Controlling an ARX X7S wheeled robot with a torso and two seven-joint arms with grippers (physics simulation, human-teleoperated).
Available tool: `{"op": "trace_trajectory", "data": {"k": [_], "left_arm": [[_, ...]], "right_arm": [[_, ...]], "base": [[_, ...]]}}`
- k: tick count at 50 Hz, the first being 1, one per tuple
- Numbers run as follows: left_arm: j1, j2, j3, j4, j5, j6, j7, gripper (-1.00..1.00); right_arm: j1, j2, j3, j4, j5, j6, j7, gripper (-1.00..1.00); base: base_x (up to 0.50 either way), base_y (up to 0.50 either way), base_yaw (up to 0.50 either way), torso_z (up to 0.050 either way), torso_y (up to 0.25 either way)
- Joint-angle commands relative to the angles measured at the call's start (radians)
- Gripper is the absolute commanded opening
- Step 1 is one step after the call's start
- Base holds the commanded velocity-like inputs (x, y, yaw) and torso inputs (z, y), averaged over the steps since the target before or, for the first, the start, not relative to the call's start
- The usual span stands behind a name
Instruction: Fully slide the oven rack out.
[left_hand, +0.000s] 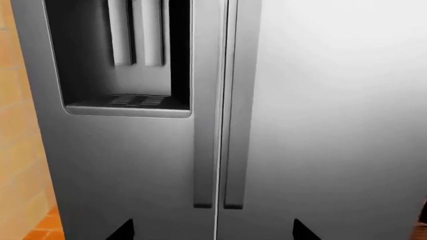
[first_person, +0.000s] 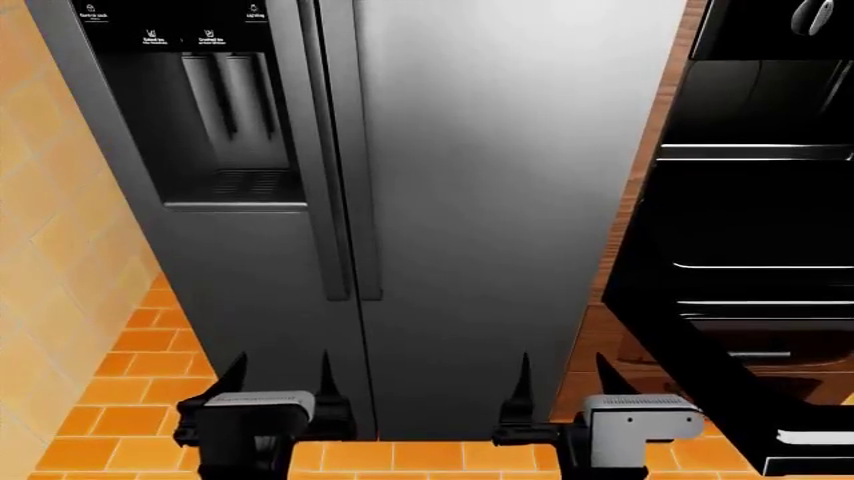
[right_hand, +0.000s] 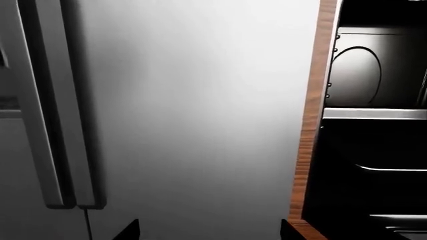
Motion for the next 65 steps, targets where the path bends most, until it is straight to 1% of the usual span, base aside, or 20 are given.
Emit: {"op": "trace_trajectory", "data": {"k": [1, 3, 5, 9, 14, 18, 19, 20, 21, 22, 24, 25, 26, 30, 33, 36, 38, 41, 48, 65], "left_arm": [[-0.002, -0.063, -0.005, 0.328, -0.099, -0.337, -0.034, 1.0], [-0.024, -0.098, -0.006, 0.449, -0.126, -0.487, -0.047, 1.0], [-0.046, -0.119, -0.015, 0.535, -0.15, -0.599, -0.063, 1.0], [-0.106, -0.151, -0.046, 0.653, -0.224, -0.837, -0.083, 1.0], [-0.154, -0.156, -0.164, 0.794, -0.352, -1.058, -0.094, 1.0], [-0.277, -0.134, -0.376, 0.943, -0.544, -1.355, -0.099, 1.0], [-0.333, -0.154, -0.443, 0.961, -0.678, -1.429, -0.162, 1.0], [-0.384, -0.175, -0.512, 0.961, -0.828, -1.486, -0.257, 1.0], [-0.43, -0.202, -0.582, 0.94, -0.978, -1.525, -0.385, 1.0], [-0.472, -0.249, -0.61, 0.888, -1.128, -1.522, -0.535, 1.0], [-0.527, -0.376, -0.554, 0.834, -1.428, -1.425, -0.835, 1.0], [-0.542, -0.422, -0.533, 0.83, -1.578, -1.384, -0.91, 1.0], [-0.552, -0.46, -0.521, 0.828, -1.716, -1.351, -0.954, 1.0], [-0.601, -0.578, -0.48, 0.828, -1.86, -1.248, -1.066, 1.0], [-0.632, -0.646, -0.467, 0.823, -1.934, -1.189, -1.115, 1.0], [-0.653, -0.688, -0.462, 0.817, -1.97, -1.161, -1.135, 1.0], [-0.667, -0.704, -0.482, 0.798, -1.97, -1.151, -1.135, 1.0], [-0.674, -0.715, -0.489, 0.791, -1.97, -1.145, -1.136, 1.0], [-0.677, -0.726, -0.495, 0.785, -1.967, -1.142, -1.132, 1.0], [-0.7, -0.727, -0.447, 0.775, -1.958, -1.13, -1.133, 1.0]], "right_arm": [[0.014, 0.055, 0.017, -0.297, 0.067, 0.281, 0.019, 1.0], [0.034, 0.078, 0.028, -0.409, 0.085, 0.403, 0.028, 1.0], [0.056, 0.093, 0.044, -0.49, 0.11, 0.498, 0.034, 1.0], [0.107, 0.118, 0.089, -0.634, 0.18, 0.681, 0.043, 1.0], [0.217, 0.149, 0.199, -0.829, 0.341, 0.987, 0.048, 1.0], [0.314, 0.163, 0.32, -0.968, 0.463, 1.205, 0.06, 1.0], [0.335, 0.166, 0.368, -0.994, 0.527, 1.252, 0.074, 1.0], [0.347, 0.197, 0.4, -0.995, 0.635, 1.259, 0.137, 1.0], [0.369, 0.24, 0.447, -0.996, 0.785, 1.27, 0.233, 1.0], [0.39, 0.283, 0.48, -0.995, 0.933, 1.275, 0.329, 1.0], [0.436, 0.357, 0.533, -0.994, 1.162, 1.289, 0.485, 1.0], [0.455, 0.39, 0.55, -0.992, 1.25, 1.294, 0.543, 1.0], [0.467, 0.419, 0.561, -0.99, 1.318, 1.295, 0.59, 1.0], [0.505, 0.501, 0.573, -0.975, 1.495, 1.27, 0.727, 1.0], [0.546, 0.558, 0.56, -0.961, 1.587, 1.244, 0.807, 1.0], [0.596, 0.616, 0.531, -0.946, 1.661, 1.223, 0.874, 1.0], [0.614, 0.684, 0.543, -0.918, 1.714, 1.205, 0.914, 1.0], [0.622, 0.715, 0.545, -0.902, 1.736, 1.197, 0.931, 1.0], [0.622, 0.721, 0.549, -0.896, 1.74, 1.19, 0.933, 1.0], [0.637, 0.736, 0.533, -0.868, 1.74, 1.182, 0.934, 1.0]], "base": [[0.0, 0.0, 0.0, 0.0, 0.0], [0.0, 0.0, 0.0, 0.0, 0.0], [0.0, 0.0, 0.0, 0.0, 0.0], [0.0, 0.0, 0.0, 0.0, 0.0], [0.0, 0.0, 0.0, 0.0, 0.0], [0.0, 0.0, 0.0, 0.0, 0.0], [0.0, 0.0, 0.0, 0.0, 0.0], [0.0, 0.0, 0.0, 0.0, 0.0], [0.0, 0.0, 0.0, 0.0, 0.0], [0.0, 0.0, 0.0, 0.0, 0.0], [0.0, 0.0, 0.0, 0.0, 0.0], [0.0, 0.0, 0.0, 0.0, 0.0], [0.0, 0.0, 0.0, 0.0, 0.0], [0.0, 0.0, 0.0, 0.0, 0.0], [0.0, 0.0, 0.0, 0.0, 0.0], [0.0, 0.0, 0.0, 0.0, 0.0], [-0.05, -0.5, 0.0, 0.0, 0.0], [-0.03, -0.5, 0.0, 0.0, 0.0], [-0.01, -0.5, 0.0, 0.0, 0.0], [0.0, -0.5, 0.0, 0.0, 0.0]]}}
